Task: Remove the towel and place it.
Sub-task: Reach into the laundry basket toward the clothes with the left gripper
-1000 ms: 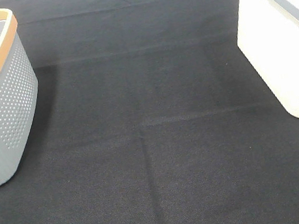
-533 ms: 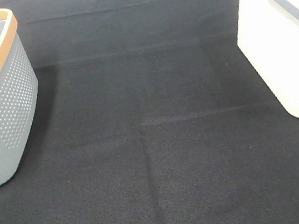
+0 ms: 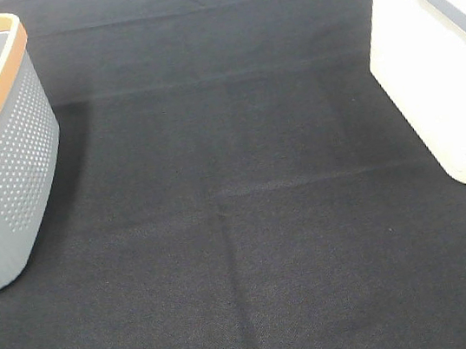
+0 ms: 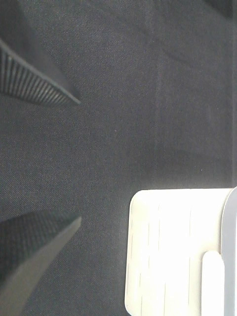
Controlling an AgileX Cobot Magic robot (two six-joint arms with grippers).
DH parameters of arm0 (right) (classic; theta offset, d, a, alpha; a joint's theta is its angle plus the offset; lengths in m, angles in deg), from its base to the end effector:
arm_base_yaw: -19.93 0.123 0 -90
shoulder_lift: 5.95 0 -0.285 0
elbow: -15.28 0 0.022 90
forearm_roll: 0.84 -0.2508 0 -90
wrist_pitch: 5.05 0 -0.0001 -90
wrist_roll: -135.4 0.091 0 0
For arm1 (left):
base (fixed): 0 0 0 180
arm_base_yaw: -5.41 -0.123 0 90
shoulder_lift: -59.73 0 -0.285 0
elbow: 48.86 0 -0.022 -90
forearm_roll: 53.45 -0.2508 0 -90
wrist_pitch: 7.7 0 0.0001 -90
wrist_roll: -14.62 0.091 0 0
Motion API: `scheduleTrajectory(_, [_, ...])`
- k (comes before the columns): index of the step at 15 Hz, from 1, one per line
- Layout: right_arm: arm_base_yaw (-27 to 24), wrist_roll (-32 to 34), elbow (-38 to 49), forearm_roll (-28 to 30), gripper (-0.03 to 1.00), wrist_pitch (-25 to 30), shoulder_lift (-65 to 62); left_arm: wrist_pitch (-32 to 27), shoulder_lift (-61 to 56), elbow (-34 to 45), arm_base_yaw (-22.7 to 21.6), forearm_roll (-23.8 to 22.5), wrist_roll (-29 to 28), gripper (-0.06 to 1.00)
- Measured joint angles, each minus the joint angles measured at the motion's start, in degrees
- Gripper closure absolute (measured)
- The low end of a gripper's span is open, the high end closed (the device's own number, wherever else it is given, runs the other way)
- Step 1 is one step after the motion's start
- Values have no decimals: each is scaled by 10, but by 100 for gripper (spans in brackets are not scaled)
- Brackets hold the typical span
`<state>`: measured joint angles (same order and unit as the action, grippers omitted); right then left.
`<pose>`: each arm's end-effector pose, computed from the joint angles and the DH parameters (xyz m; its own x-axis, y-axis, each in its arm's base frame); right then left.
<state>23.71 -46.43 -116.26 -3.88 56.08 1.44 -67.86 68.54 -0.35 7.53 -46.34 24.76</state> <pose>-0.0067 0.0038 0.2774 -0.4515 -0.0361 -0.8915 -0.1100 0.9938 0.0154 -0.0024 -0.0097 0.2790 -0.4400 0.1304 -0.8885 0.1838 0.9815 0.0531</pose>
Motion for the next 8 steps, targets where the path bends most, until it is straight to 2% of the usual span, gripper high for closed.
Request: scheduleTrajectory(8, [0,0,0,0,38,0,0,0,9,0,0,-1,-7,2])
